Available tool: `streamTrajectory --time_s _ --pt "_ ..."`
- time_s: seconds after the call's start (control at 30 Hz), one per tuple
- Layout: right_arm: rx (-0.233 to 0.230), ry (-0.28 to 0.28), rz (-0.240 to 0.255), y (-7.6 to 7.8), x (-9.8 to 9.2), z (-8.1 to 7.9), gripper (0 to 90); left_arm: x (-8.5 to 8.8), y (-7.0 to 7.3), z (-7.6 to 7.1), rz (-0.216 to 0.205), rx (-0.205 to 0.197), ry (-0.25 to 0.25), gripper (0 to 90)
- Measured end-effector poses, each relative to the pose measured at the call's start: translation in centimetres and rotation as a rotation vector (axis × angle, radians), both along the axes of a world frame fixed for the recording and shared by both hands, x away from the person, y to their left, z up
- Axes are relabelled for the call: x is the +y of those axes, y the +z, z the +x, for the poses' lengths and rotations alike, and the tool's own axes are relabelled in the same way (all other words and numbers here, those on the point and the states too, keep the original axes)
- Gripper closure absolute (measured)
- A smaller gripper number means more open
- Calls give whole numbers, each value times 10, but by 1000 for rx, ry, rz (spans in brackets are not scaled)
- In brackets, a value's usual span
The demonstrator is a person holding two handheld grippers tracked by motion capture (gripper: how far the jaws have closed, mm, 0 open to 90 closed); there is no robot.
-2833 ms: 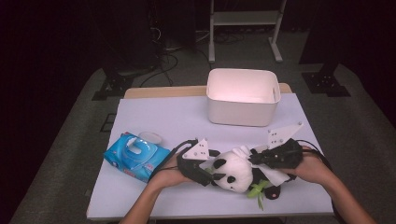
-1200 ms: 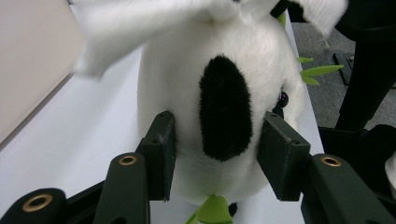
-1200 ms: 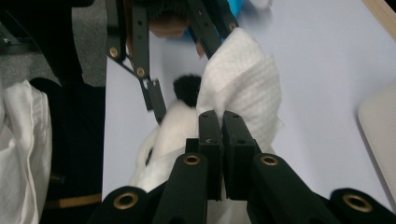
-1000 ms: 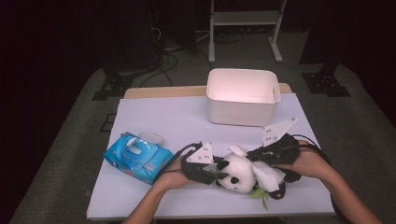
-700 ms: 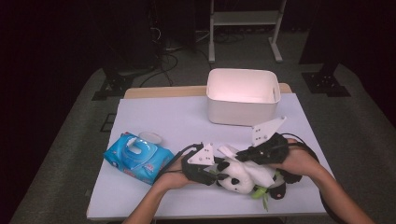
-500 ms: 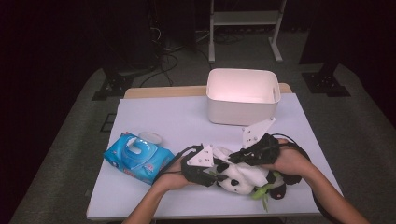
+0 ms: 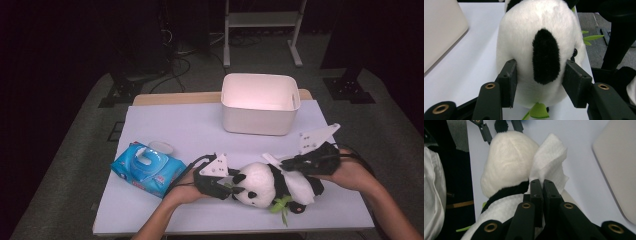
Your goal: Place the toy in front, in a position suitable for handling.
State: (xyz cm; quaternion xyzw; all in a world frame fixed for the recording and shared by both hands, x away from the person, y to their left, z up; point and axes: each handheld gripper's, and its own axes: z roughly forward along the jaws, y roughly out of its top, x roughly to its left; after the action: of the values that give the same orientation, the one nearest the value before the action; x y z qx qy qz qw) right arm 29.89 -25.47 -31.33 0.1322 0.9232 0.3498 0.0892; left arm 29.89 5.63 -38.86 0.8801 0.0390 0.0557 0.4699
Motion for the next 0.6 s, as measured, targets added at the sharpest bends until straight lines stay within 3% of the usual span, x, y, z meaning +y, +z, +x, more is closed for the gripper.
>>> streamTrajectory --time_s 0.1,0.23,0.47,0.6 --pt "4 -16 21 -2 -9 -4 867 -2 4 1 -7 24 10 418" --pt "13 -14 27 -8 -8 -9 868 -8 12 0 -5 55 15 275" --pt "9 -4 28 -16 -5 -19 870 -28 17 5 55 102 13 179" --pt "8 -6 36 -19 -7 -23 870 -40 16 7 60 134 -2 157"
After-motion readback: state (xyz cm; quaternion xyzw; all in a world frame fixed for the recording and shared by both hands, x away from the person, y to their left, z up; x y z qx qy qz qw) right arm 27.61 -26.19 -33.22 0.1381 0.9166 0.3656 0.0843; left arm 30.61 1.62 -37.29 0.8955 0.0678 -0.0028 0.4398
